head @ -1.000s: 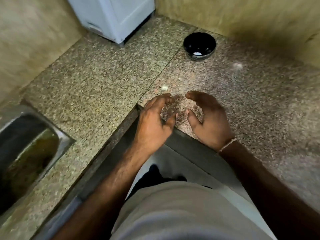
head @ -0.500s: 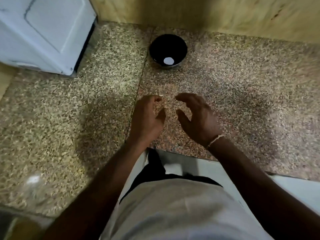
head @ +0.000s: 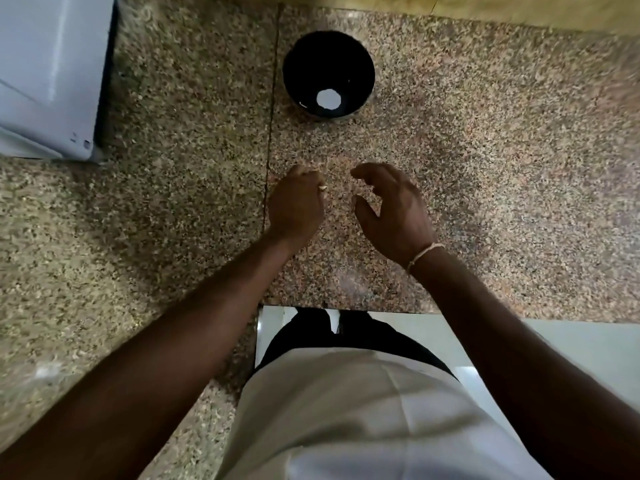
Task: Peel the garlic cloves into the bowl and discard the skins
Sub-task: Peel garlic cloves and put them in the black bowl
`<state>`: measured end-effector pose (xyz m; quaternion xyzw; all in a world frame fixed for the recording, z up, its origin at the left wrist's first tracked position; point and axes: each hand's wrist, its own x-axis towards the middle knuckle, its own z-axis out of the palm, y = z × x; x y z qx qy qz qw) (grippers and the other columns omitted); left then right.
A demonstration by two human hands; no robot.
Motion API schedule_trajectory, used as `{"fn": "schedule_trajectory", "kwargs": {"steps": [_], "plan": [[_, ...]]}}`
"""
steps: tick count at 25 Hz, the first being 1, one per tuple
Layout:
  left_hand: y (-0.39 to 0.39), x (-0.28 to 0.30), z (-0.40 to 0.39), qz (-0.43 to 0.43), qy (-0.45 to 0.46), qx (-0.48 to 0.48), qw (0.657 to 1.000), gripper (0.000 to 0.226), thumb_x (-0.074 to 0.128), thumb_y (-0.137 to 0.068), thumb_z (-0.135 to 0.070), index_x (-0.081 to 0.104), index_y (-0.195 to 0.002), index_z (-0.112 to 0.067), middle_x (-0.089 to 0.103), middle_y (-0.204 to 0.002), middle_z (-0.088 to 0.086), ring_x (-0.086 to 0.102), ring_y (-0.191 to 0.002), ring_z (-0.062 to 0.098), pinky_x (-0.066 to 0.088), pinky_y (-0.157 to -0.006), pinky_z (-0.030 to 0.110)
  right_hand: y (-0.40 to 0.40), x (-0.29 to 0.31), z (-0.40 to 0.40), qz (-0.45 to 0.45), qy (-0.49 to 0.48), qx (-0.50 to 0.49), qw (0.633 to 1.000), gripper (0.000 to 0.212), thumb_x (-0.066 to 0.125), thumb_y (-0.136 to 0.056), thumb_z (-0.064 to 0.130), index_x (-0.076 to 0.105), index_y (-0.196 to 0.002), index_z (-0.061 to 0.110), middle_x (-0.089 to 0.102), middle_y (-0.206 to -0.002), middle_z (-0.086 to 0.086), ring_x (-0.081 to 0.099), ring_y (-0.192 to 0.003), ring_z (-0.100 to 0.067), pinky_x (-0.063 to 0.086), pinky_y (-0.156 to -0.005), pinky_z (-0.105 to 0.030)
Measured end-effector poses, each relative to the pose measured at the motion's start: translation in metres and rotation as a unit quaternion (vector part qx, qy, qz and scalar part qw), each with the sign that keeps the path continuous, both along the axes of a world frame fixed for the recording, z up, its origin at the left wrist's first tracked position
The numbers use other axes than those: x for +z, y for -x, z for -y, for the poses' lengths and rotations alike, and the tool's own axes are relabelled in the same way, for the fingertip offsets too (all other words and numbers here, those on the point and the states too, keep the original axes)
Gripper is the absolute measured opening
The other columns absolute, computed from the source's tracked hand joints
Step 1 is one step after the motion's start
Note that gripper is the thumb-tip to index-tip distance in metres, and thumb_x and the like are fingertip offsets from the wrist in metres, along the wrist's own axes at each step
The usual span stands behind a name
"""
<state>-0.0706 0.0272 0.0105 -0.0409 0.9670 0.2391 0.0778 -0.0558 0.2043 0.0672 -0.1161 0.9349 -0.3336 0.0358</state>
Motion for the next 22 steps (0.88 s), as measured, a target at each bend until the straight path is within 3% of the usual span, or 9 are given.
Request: {"fn": "schedule_trajectory", "kwargs": {"steps": [5,8,12,16,22], "plan": [[0.002,-0.002,0.000,-0.012,0.013,-0.007,1.000,0.016,0.065,-0.098,-0.017,0.078,-0.106,-0.019,0.069,-0.113,0.002,0.067,-0.096,0.023,0.043,-0.070,0.030,0.006,-0.009,0.000,0.001,0.008,-0.014,1.000,0.037,0.066,-0.094,0.017,0.063,-0.130,0.017,0.063,-0.133,0.001,0.061,-0.116,-0.017,0.057,-0.094,-0.041],[0.001,0.004,-0.001,-0.003,0.011,-0.012,1.000,0.015,0.064,-0.100,-0.017,0.077,-0.107,-0.019,0.068,-0.115,0.001,0.066,-0.095,0.021,0.041,-0.071,0.029,0.009,-0.011,0.000,-0.001,0.024,-0.015,1.000,0.036,0.066,-0.094,0.016,0.064,-0.130,0.016,0.064,-0.131,0.000,0.062,-0.115,-0.018,0.057,-0.093,-0.043],[0.008,0.023,-0.002,-0.055,-0.064,0.029,0.996,0.006,0.066,-0.101,-0.021,0.071,-0.103,-0.020,0.066,-0.108,-0.003,0.057,-0.085,0.011,0.044,-0.069,0.030,0.022,-0.009,0.000,-0.011,0.040,-0.025,0.999,0.037,0.066,-0.093,0.017,0.063,-0.130,0.017,0.064,-0.130,0.001,0.062,-0.114,-0.018,0.057,-0.090,-0.044],[0.048,0.053,-0.003,-0.137,-0.056,0.045,0.988,0.012,0.065,-0.102,-0.028,0.072,-0.108,-0.021,0.069,-0.105,-0.003,0.059,-0.091,0.014,0.042,-0.069,0.032,0.046,0.005,0.001,-0.029,0.061,-0.031,0.997,0.037,0.065,-0.094,0.018,0.064,-0.131,0.016,0.064,-0.128,-0.001,0.063,-0.113,-0.018,0.056,-0.092,-0.045],[0.103,0.070,-0.003,-0.103,-0.029,0.051,0.993,0.019,0.058,-0.104,-0.019,0.076,-0.110,-0.021,0.075,-0.111,-0.001,0.069,-0.100,0.021,0.054,-0.076,0.040,0.083,0.028,0.003,-0.059,0.052,-0.039,0.996,0.037,0.065,-0.094,0.019,0.063,-0.131,0.015,0.065,-0.128,-0.004,0.063,-0.112,-0.022,0.056,-0.090,-0.046]]}}
